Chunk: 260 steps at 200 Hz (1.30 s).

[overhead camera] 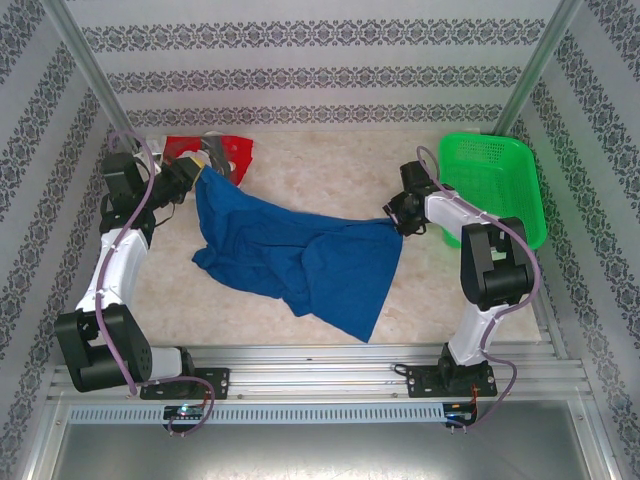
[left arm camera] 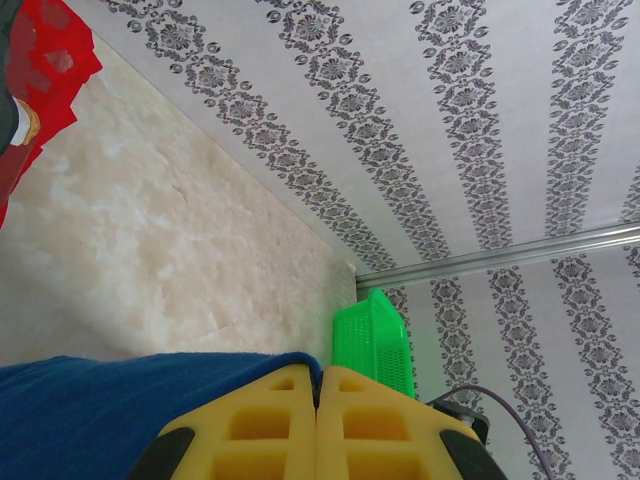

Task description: Fold and stack the t-shirts

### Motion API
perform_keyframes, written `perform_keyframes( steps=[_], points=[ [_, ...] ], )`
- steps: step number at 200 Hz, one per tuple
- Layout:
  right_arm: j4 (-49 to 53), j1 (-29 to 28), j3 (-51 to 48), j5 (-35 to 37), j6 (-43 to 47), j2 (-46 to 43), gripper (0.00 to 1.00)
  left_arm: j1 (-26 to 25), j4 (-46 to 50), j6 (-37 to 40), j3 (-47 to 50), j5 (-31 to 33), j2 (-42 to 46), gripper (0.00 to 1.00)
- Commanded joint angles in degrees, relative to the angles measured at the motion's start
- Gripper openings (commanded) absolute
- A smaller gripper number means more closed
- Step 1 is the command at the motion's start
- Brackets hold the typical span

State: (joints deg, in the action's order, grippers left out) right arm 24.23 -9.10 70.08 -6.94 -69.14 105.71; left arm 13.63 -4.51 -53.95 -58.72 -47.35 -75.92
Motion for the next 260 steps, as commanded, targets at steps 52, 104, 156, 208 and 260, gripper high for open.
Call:
perform_keyframes(
  steps=[52,104,156,208,260],
  points=[
    [0.3,0.8,2.9,1.1,-0.6,3.6,0.31,0.6,-1.5,2.7,0.2,0.0,1.0,0.0],
    [-0.9,1.1,7.9,3.9,2.3,1.7,0.0,0.6,-2.2,1.7,-1.9,-0.4,0.2,0.0],
    [1.0,2.0,20.2,-0.2,12.5,-5.3,0.0,0.9,1.4,3.0,-12.3,-1.5,-1.8,0.0],
    [1.2,4.2,25.5,-5.2,16.5,-12.2,0.0,3.0,7.1,6.2,-24.8,-1.1,-5.3,0.0],
    [0.0,5.8,28.3,-11.0,17.9,-16.7,0.0,3.9,4.6,3.2,-31.8,-1.9,-8.3,0.0]
  ],
)
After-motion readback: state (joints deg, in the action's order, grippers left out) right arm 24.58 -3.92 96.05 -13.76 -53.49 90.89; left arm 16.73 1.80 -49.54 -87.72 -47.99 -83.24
